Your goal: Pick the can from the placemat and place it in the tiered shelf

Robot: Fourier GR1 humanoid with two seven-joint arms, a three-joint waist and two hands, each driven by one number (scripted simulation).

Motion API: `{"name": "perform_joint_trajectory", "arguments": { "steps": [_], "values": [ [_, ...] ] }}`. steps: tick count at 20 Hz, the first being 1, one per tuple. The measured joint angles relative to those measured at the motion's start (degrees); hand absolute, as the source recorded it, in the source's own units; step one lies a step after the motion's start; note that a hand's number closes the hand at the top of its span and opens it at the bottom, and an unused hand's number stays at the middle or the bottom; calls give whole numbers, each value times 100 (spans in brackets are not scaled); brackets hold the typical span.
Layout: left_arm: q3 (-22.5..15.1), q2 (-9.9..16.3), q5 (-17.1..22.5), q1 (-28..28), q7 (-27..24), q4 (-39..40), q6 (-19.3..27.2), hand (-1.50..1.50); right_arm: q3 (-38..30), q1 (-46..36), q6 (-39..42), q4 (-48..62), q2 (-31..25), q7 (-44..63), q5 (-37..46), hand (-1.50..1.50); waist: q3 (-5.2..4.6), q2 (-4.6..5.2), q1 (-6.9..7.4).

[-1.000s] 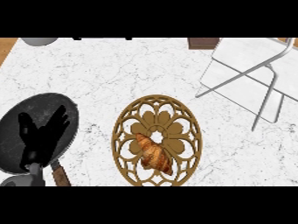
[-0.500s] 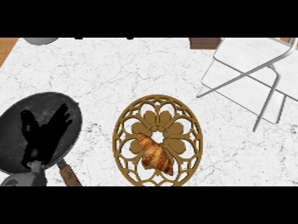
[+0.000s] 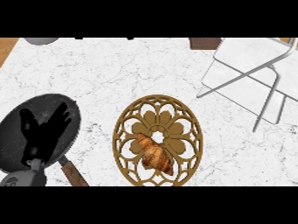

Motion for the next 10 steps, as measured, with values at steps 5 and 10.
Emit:
{"name": "perform_joint_trajectory", "arguments": {
  "steps": [5, 10],
  "values": [
    [18, -43, -18, 28, 78, -87, 22, 0, 53, -22, -85, 141, 4, -66, -45, 150, 1, 4, 0],
    [68, -3, 24, 197, -11, -164, -97, 0, 4, 73, -60, -70, -42, 50, -95, -150, -1, -6, -11]
  ]
}}
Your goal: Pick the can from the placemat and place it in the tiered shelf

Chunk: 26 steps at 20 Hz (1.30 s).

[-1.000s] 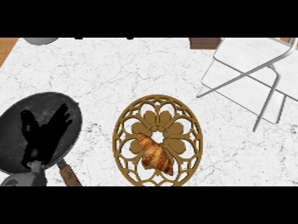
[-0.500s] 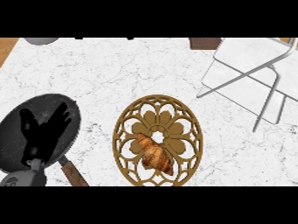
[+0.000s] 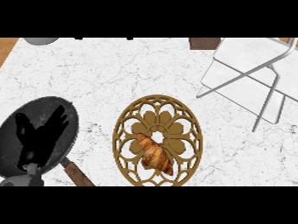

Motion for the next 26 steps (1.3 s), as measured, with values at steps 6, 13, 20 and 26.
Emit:
{"name": "perform_joint_trajectory", "arguments": {
  "steps": [6, 13, 20, 26],
  "values": [
    [19, -31, -55, -127, -8, 139, 45, 0, -378, 18, -793, -286, 255, 317, -146, -150, 11, 6, -12],
    [23, -39, -98, -152, -34, 170, 43, 0, -911, -153, -1498, -579, 363, 307, -691, -150, 13, 6, -5],
    [34, -33, -105, -142, 86, 65, 53, 0, -1276, -99, -2137, -1043, 148, 489, -776, -150, 7, 2, -25],
    [83, -36, -103, -157, 157, 41, 97, 0, -1668, 258, -2265, -1561, -370, 839, -521, -150, 3, -6, -78]
  ]
}}
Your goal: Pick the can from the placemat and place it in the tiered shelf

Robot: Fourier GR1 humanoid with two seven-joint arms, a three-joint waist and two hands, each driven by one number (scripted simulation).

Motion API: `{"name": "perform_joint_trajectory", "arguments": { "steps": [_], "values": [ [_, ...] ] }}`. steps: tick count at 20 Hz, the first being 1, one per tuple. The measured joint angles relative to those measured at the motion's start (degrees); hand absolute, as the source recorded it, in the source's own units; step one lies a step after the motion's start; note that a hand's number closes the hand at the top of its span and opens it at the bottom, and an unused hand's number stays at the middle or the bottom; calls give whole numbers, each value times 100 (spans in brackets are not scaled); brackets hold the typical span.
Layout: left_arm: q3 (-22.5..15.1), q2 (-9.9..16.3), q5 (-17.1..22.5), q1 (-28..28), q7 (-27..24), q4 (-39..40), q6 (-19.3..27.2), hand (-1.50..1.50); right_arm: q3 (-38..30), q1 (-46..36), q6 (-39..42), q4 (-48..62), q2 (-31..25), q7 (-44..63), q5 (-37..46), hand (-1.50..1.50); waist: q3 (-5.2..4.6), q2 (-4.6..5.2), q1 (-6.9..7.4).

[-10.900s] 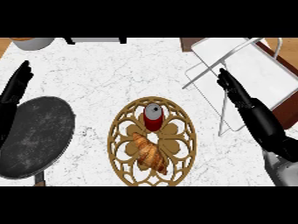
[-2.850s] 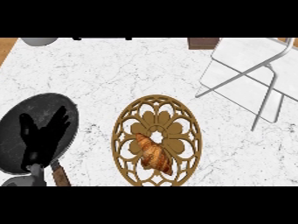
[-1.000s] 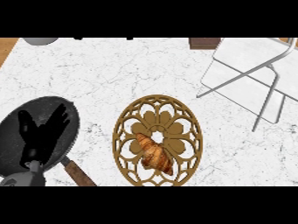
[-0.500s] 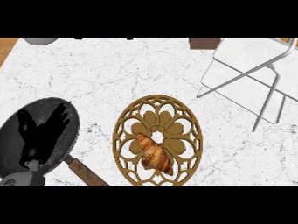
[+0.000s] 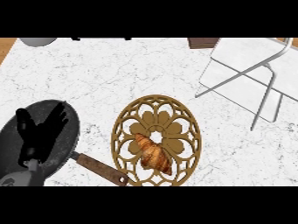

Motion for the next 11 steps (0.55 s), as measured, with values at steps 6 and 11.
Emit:
{"name": "perform_joint_trajectory", "arguments": {
  "steps": [6, 11],
  "values": [
    [-21, -12, 7, 182, 111, -231, -1, 0, -751, 739, 223, -1165, -295, 301, -437, -150, 2, -19, -42],
    [39, -19, 6, 220, -52, -98, -40, 0, -1527, 1464, 867, -1973, -657, 414, -1424, -150, 4, -19, -69]
  ]
}}
